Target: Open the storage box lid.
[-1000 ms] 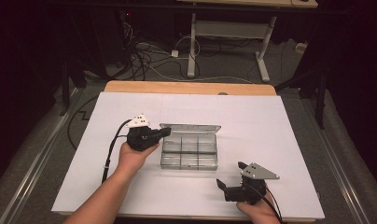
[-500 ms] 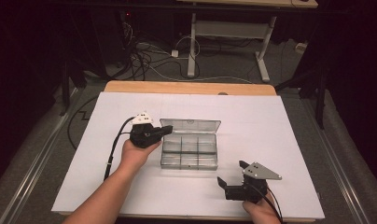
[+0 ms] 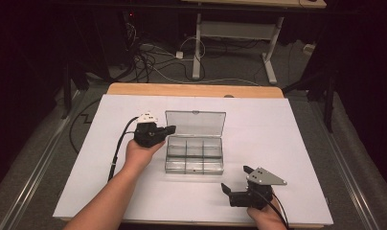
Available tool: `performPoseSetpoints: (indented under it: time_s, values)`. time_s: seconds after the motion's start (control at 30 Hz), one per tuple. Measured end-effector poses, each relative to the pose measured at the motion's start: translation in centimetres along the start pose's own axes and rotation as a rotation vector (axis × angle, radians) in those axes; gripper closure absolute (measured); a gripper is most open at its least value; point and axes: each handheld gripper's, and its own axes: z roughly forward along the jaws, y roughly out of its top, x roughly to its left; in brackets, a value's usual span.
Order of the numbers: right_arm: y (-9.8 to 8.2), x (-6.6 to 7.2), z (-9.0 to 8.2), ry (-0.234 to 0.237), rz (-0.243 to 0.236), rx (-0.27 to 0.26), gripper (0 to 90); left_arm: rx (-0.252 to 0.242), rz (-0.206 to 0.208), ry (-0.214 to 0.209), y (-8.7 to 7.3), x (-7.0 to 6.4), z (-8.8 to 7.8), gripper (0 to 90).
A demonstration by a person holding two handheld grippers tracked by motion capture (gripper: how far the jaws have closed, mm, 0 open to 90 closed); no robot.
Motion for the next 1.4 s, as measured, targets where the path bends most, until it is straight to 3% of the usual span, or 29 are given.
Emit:
performPoseSetpoints:
  time_s: [0.27,0.37,0.5,0.6,0.7,0.8,1.0,1.13,1.27,1.4]
  values:
    - [0.0,0.2,-0.1,0.011,-0.019,-0.004,1.5,0.006,-0.033,0.019,-0.3,1.6,1.0,87.4]
    - [0.0,0.2,-0.1,0.016,-0.013,-0.011,1.5,0.012,-0.016,0.000,-0.5,1.3,0.6,87.4]
    - [0.1,0.0,0.1,0.013,-0.009,-0.012,1.5,0.000,-0.019,-0.018,-0.6,0.8,-1.3,87.3]
    - [0.1,-0.1,0.1,0.001,0.016,-0.020,1.9,0.011,0.007,-0.021,-1.5,0.6,-3.5,87.4]
    - [0.1,0.0,0.1,0.009,0.003,-0.018,1.3,0.030,0.027,-0.014,-2.6,0.8,-5.5,87.3]
    - [0.1,0.3,0.4,0.010,0.002,-0.012,1.4,0.046,0.022,-0.005,-3.5,1.1,-7.3,87.3]
    - [0.4,0.5,1.2,0.032,-0.010,-0.003,0.6,0.029,0.026,0.003,-4.7,1.7,-10.6,87.2]
    - [0.4,0.8,1.2,0.038,-0.023,-0.005,0.4,0.025,0.049,0.001,-5.4,1.3,-11.5,86.7]
    - [0.7,0.6,1.1,0.033,-0.026,-0.001,0.4,0.031,0.072,0.019,-5.6,1.5,-11.5,76.5]
    - [0.7,0.4,0.6,0.033,-0.011,-0.019,0.4,0.007,0.066,0.018,-5.3,1.6,-11.9,62.3]
